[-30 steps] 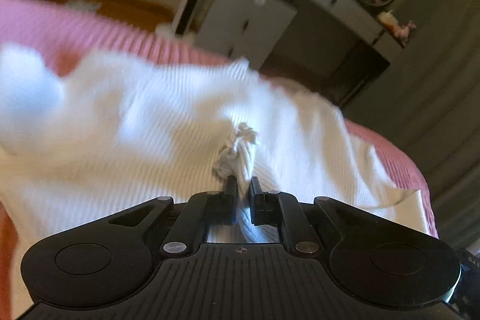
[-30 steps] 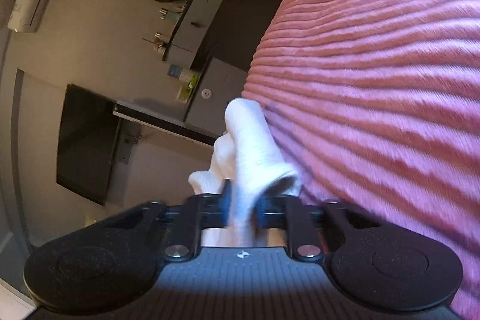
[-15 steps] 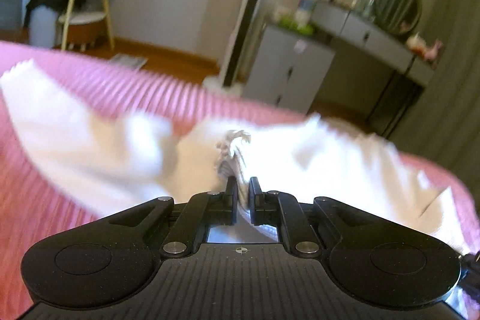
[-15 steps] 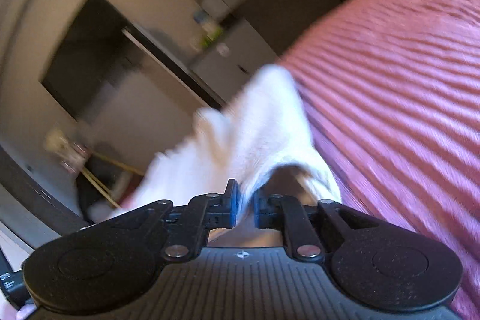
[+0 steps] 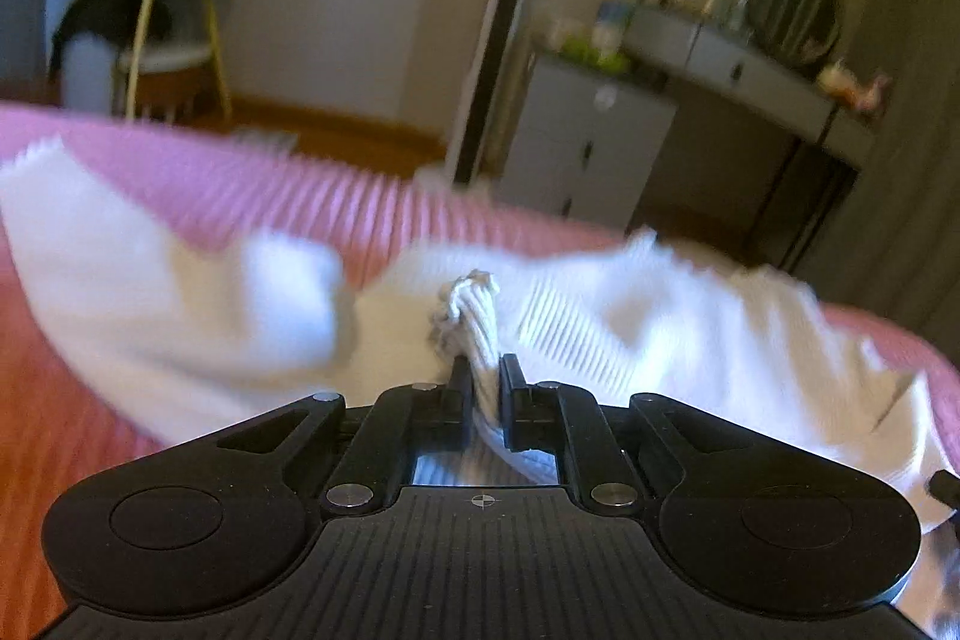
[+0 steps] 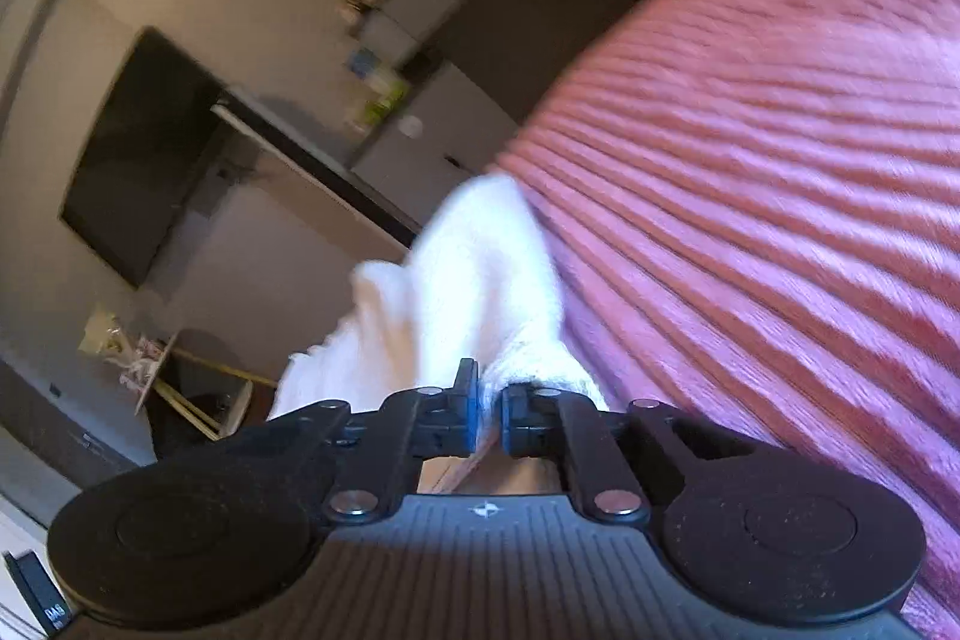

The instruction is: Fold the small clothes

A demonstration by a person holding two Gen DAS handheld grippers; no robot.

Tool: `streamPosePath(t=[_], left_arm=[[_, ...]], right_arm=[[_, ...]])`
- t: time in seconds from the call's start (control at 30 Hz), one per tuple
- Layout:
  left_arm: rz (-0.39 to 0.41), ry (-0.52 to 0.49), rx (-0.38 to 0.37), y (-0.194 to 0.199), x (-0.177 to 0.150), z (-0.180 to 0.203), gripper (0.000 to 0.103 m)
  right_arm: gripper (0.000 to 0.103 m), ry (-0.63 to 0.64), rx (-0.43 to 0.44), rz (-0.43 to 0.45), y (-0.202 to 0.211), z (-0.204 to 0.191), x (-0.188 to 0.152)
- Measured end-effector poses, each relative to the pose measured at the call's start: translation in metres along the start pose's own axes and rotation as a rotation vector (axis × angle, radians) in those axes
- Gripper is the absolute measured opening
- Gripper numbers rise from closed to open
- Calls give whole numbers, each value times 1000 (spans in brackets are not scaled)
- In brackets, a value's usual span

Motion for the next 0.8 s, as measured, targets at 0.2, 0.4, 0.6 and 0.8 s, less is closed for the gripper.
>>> streamPosePath(t=[0.2,0.4,0.6,0.8], left_arm=[[-95,-65,180,-18,-13,-18,41],[-67,4,101,4,-16,-40,78],[-6,222,201,38,-11,-119,93],[-49,480,223,27,-27,-196,93]], right_arm=[[7,96,-98,-34,-11,16,-20],[30,235,-122,-67,20,-1,-37],[42,333,-140,-89,94,5,-86],[64,366,-93,-72,115,2,-108]])
Point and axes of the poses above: each gripper's, at about its wrist camera, not at the fingertips, and y roughly against the way its jaws point, z to its right, x to its top, the point moved 9 cm from there along -y, roughly the way its jaws point, and after that the axes turned 13 degrees about -y, right-handed, at the moved point
